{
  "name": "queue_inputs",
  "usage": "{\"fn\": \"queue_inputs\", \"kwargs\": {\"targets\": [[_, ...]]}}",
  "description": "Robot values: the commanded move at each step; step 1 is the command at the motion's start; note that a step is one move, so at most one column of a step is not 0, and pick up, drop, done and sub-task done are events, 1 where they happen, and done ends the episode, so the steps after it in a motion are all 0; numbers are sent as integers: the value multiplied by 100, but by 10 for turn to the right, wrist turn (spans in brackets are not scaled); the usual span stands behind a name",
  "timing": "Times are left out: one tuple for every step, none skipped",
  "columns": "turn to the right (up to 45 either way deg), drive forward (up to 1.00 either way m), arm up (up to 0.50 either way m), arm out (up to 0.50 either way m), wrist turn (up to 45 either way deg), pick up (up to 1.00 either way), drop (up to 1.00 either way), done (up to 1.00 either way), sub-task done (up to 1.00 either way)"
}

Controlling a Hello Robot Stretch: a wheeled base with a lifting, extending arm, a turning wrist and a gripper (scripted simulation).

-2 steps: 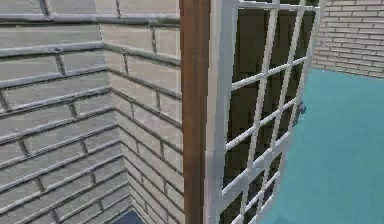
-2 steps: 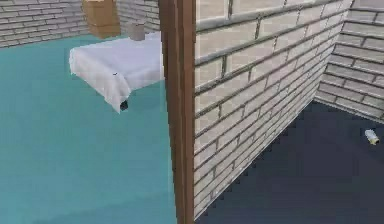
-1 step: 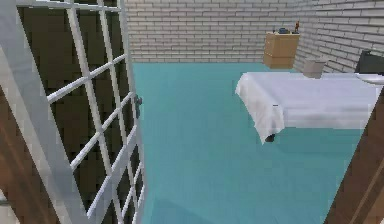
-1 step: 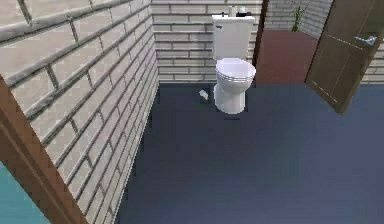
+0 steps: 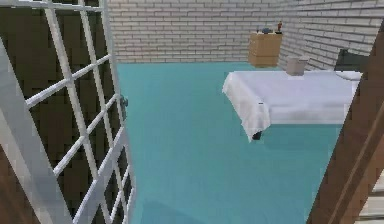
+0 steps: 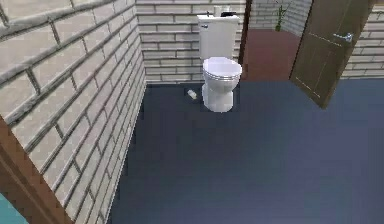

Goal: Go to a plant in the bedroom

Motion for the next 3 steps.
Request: {"fn": "queue_inputs", "kwargs": {"targets": [[0,100,0,0,0,0,0,0,0],[60,0,0,0,0,0,0,0,0],[0,50,0,0,0,0,0,0,0]]}}
